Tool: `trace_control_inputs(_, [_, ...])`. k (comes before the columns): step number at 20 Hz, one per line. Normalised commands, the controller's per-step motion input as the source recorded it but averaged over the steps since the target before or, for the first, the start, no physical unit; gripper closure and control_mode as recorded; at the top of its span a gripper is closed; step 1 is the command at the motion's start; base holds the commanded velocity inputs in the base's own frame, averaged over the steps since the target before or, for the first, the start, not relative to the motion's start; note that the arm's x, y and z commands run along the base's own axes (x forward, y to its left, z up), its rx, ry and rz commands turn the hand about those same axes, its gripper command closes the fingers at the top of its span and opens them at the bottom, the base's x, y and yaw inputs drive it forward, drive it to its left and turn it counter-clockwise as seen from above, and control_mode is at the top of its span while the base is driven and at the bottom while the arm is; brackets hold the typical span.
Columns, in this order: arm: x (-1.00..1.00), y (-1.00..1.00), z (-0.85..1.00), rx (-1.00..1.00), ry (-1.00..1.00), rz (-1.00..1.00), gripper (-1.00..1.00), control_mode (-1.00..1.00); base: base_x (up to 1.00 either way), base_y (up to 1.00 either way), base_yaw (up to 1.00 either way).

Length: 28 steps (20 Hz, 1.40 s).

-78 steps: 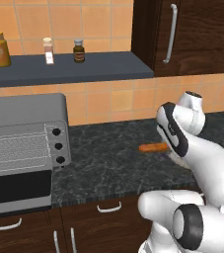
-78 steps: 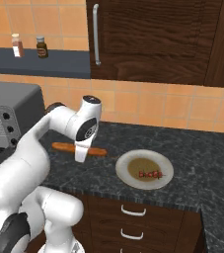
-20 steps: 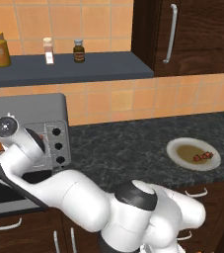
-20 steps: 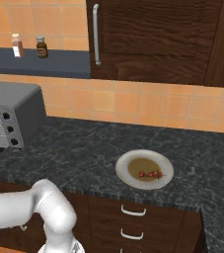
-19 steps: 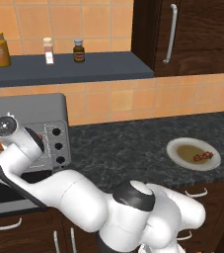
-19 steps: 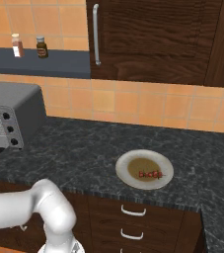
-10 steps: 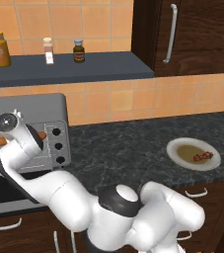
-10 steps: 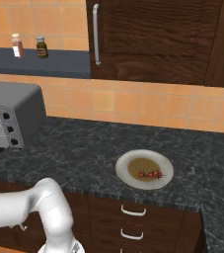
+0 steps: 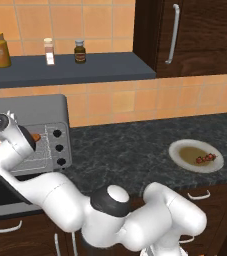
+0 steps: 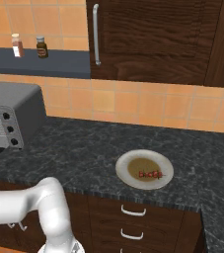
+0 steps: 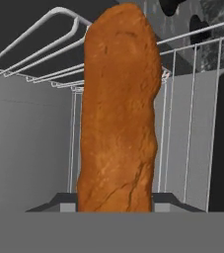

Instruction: Pick up the kebab skewer and baguette bread, and place them inside the toaster oven. Close the toaster oven door and start by setting the timer.

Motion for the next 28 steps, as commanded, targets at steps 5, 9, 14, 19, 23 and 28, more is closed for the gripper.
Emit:
trace_control_inputs(5, [0.19,0.26,-0.43,0.00,0.01,-0.03,1.00,-1.00,0.00,0.00,0.00])
trace_control_inputs(9, [0.31,0.22,-0.59,0.00,0.00,-0.03,1.00,-1.00,0.00,0.00,0.00])
trace_control_inputs(14, [0.21,0.14,-0.30,0.00,0.00,-0.02,-1.00,-1.00,0.00,0.00,0.00])
trace_control_inputs(19, [0.00,0.00,-0.01,0.00,0.00,0.00,-1.00,-1.00,0.00,0.00,0.00])
trace_control_inputs(23, [0.00,0.00,0.00,0.00,0.00,0.00,-1.00,-1.00,0.00,0.00,0.00])
trace_control_inputs(28, [-0.12,-0.11,0.01,0.00,0.00,0.00,-1.00,-1.00,0.00,0.00,0.00])
